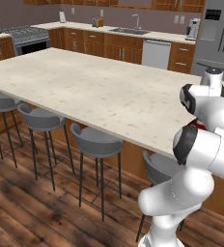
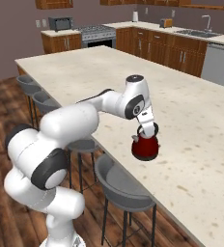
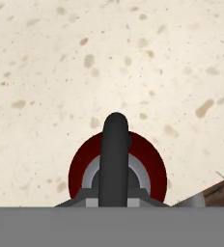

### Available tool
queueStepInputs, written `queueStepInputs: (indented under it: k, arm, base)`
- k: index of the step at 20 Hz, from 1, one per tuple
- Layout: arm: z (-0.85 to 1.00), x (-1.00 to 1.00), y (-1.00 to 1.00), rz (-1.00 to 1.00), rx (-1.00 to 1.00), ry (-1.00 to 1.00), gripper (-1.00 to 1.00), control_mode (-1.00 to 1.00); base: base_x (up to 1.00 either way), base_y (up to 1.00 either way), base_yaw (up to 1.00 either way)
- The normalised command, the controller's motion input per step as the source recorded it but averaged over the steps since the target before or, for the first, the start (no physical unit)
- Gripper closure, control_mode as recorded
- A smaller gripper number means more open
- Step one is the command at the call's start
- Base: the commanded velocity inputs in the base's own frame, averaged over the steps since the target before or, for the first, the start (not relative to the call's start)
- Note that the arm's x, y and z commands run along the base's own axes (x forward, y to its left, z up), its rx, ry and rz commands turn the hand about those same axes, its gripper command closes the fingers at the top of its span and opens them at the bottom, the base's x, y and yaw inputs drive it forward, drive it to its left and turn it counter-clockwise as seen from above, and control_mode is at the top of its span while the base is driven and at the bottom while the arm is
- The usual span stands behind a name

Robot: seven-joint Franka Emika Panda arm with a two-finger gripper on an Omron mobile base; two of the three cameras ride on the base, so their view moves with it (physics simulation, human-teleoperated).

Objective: The kettle is done boiling. Turn off the stove, then wait for 300 timesteps before moving the kettle to the dining table.

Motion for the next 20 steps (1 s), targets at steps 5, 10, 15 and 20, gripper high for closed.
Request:
queueStepInputs:
  k: [5, 10, 15, 20]
  arm:
    - [-0.13, 0.23, 0.0, 0.0, 0.01, 0.01, 1.0, -1.0]
    - [-0.14, 0.23, 0.0, 0.0, 0.0, 0.0, 1.0, -1.0]
    - [-0.11, 0.17, 0.0, 0.0, 0.02, 0.0, 1.0, -1.0]
    - [-0.1, 0.12, 0.0, 0.0, 0.02, 0.0, 1.0, -1.0]
  base:
    - [0.0, 0.0, 0.0]
    - [0.0, 0.0, 0.0]
    - [0.0, 0.0, 0.0]
    - [0.0, 0.0, 0.0]
